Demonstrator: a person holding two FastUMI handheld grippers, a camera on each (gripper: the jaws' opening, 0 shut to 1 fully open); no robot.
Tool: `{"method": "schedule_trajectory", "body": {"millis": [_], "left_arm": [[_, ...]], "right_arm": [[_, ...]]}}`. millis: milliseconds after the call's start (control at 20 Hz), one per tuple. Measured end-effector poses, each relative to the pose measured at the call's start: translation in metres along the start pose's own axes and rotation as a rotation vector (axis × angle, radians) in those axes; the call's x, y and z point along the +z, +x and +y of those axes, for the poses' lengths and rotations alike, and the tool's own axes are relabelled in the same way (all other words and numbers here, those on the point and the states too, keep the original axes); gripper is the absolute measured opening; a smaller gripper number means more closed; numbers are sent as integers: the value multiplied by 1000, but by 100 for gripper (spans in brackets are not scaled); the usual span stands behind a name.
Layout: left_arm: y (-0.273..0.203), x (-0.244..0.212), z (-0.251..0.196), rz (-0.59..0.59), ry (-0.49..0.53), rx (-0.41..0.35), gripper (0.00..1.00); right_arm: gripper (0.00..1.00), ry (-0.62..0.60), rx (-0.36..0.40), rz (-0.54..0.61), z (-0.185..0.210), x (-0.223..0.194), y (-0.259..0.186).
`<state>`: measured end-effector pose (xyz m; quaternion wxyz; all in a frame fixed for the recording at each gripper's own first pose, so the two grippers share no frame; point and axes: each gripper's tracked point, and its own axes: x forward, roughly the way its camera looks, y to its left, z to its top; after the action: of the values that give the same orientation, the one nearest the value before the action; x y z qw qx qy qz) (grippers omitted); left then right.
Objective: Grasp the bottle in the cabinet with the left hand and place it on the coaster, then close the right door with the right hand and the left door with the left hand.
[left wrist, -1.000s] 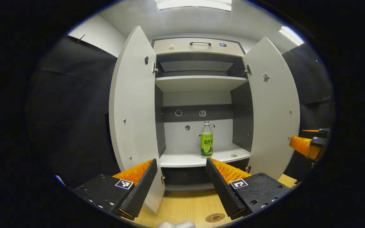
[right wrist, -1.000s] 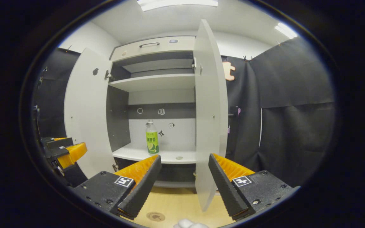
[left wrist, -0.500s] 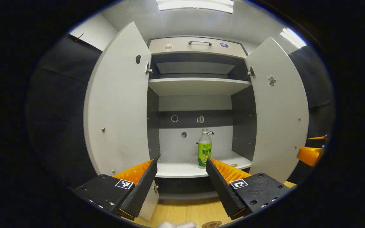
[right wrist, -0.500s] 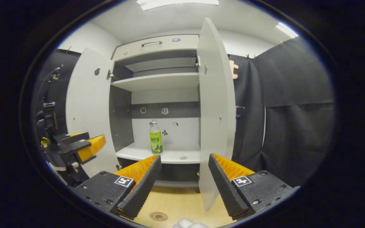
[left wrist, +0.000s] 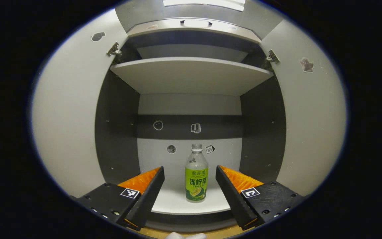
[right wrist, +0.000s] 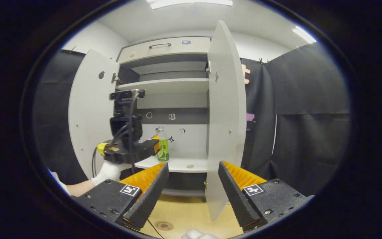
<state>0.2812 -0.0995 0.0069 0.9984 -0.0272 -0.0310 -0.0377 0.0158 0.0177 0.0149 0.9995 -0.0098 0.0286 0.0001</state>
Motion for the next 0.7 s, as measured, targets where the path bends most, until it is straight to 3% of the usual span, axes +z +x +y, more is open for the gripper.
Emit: {"method": "schedule_trajectory", "body": {"millis": [200,600,700], "left_arm": [[51,-33,-5,48,25,45,95],[90,-60,-8,77,31,57,96],[84,-57,-7,79,30,57,81]], "right_arm": [[99,-2,-22,26,-8,-6,7],[99,6,-36,49,-19,-15,12],[98,7,-38,46,-21,-14,10]]}}
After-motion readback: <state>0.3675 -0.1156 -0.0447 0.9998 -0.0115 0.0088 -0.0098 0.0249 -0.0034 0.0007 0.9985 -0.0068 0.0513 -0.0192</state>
